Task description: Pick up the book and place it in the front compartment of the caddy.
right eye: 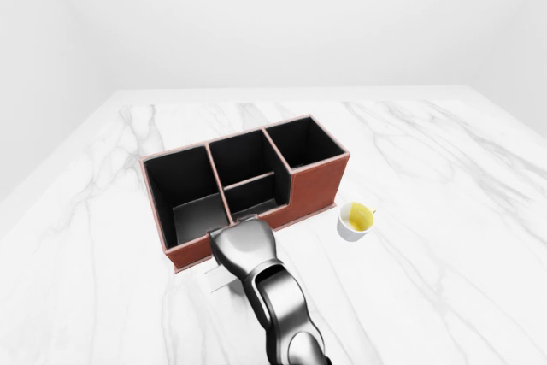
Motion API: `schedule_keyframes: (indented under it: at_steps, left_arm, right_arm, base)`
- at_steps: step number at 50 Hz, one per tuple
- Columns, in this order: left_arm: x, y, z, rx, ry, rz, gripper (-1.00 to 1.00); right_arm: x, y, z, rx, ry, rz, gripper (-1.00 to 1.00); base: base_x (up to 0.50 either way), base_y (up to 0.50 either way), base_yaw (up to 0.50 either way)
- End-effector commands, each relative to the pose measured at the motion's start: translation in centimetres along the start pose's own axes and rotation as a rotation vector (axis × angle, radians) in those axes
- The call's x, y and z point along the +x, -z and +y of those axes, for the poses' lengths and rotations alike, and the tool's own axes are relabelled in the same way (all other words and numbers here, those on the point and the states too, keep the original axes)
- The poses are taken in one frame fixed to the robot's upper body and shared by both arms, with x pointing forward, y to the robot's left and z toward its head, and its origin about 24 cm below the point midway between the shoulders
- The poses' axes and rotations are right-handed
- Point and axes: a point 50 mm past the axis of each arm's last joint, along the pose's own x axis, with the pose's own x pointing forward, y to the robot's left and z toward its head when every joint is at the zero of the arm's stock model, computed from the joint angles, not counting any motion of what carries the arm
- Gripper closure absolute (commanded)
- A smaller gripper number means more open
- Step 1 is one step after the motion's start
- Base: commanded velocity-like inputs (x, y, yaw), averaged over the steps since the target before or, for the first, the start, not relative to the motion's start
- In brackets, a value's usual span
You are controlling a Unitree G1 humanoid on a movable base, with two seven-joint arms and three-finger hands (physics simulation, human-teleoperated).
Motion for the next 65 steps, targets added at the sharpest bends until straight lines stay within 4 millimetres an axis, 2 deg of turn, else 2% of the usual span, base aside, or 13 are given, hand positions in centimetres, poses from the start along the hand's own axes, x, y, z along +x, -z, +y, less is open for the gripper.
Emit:
schedule_keyframes:
  at_steps: [1,10,18,23,31,34,38,39,50,65]
  left_arm:
    - [0.1,0.1,-0.3,-0.008,0.006,0.0,-1.0]
    - [0.0,0.1,-0.4,-0.009,0.008,0.004,-1.0]
    - [0.1,0.1,-0.4,-0.013,0.007,0.003,-1.0]
    - [0.0,0.2,-0.4,-0.013,0.007,0.003,-1.0]
    - [0.1,0.2,-0.4,-0.015,0.008,0.004,-1.0]
    - [-0.1,0.3,-0.4,-0.012,0.01,0.008,-1.0]
    - [-0.1,0.3,-0.3,-0.012,0.007,0.008,-1.0]
    - [0.0,0.3,-0.3,-0.011,0.008,0.007,-1.0]
    - [0.0,0.2,-0.4,-0.009,0.008,0.007,-1.0]
    - [0.0,0.1,-0.4,-0.01,0.01,0.012,-1.0]
  right_arm:
    - [-1.9,-0.7,-3.2,-0.014,0.173,-0.005,1.0]
    - [-2.8,-1.9,-5.2,-0.062,0.277,-0.053,1.0]
    - [-3.2,-2.7,-5.9,-0.144,0.312,-0.128,1.0]
    - [-3.2,-4.2,-7.1,-0.323,0.351,-0.283,1.0]
    - [-5.6,-7.2,-8.5,-0.75,0.389,-0.633,1.0]
    - [-6.2,-8.1,-9.5,-0.826,0.43,-0.699,1.0]
    - [-6.9,-8.2,-10.4,-0.89,0.444,-0.736,1.0]
    - [-7.0,-8.3,-11.1,-0.903,0.462,-0.736,1.0]
    - [-6.9,-8.0,-14.6,-0.918,0.519,-0.687,1.0]
    - [-5.0,-6.4,-21.9,-0.723,0.644,-0.504,1.0]
  base:
    - [0.0,0.0,0.0]
    - [0.0,0.0,0.0]
    - [0.0,0.0,0.0]
    - [0.0,0.0,0.0]
    - [0.0,0.0,0.0]
    - [0.0,0.0,0.0]
    - [0.0,0.0,0.0]
    - [0.0,0.0,0.0]
    - [0.0,0.0,0.0]
    - [0.0,0.0,0.0]
